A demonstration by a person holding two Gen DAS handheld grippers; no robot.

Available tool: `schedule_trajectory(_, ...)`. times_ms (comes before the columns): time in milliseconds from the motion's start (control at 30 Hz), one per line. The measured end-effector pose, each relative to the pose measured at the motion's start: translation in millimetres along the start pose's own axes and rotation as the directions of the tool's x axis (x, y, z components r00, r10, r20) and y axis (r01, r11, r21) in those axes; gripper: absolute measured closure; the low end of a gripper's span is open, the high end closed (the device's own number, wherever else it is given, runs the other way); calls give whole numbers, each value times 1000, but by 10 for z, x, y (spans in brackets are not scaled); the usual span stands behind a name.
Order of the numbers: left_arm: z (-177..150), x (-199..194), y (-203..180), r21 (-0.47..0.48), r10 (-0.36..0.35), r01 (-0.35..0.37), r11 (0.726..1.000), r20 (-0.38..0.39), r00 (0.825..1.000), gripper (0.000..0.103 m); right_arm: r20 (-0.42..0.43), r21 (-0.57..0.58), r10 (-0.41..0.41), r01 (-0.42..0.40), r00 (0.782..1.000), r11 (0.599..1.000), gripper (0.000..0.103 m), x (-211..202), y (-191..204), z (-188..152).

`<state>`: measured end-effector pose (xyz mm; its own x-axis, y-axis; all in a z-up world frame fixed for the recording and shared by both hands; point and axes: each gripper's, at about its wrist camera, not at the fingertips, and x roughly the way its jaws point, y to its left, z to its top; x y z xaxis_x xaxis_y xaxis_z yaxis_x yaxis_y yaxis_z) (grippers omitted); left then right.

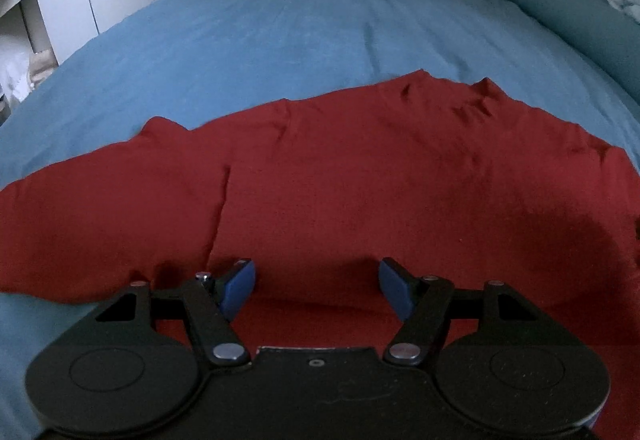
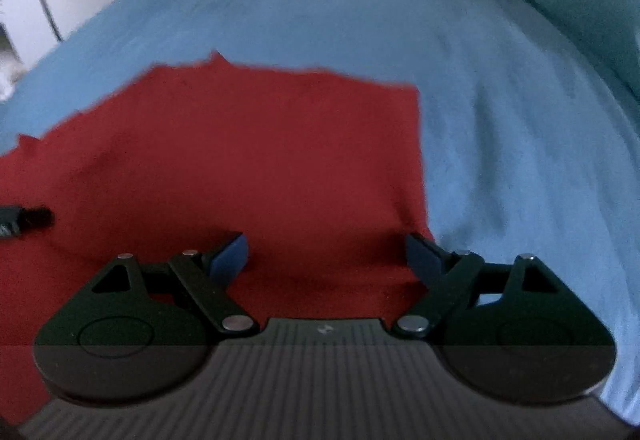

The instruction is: Fold small clothes

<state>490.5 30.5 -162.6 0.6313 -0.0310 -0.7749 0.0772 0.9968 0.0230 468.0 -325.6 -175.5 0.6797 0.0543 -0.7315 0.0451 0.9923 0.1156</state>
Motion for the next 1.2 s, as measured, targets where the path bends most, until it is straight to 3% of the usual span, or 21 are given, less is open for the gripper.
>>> schedule_trajectory(167,13,15,-21,-10,8,-8,1000,-4,1000,30,54,36,16,-18,998,999,1,394,16,425)
schedule_trajectory(300,19,38,-23,-1,7,-7,1000,-1,1000,30,2,101,-68,67,998,993,1,836,-156,617)
schedule_trajectory(400,24,59,-28,1,10,-10,1000,-1,1000,29,23,138,-70,66,997,988,0,906,-297,645)
schedule_trajectory(533,58,32,-48,-14,26,-26,1000,-16,1000,30,-3,71,-68,68,998,995,0,887,-252,722)
schedule_trajectory(767,266,-505,25,-113,51,-55,992,-34,998,30,87,-10,9,-9,996,1000,0,139,-72,866)
schedule_trajectory(900,383,-929,176,-165,86,-88,982,-20,996,30,95,-28,59,-56,994,998,0,-373,146,1019)
schedule_trajectory(1033,464,-1320,507,-250,116,-113,962,-2,993,30,96,-92,93,-84,991,992,0,-833,498,1053)
schedule_trajectory(1200,458,-1636,1016,-336,159,-148,930,5,987,30,43,-123,130,-124,991,985,0,-1097,983,1018)
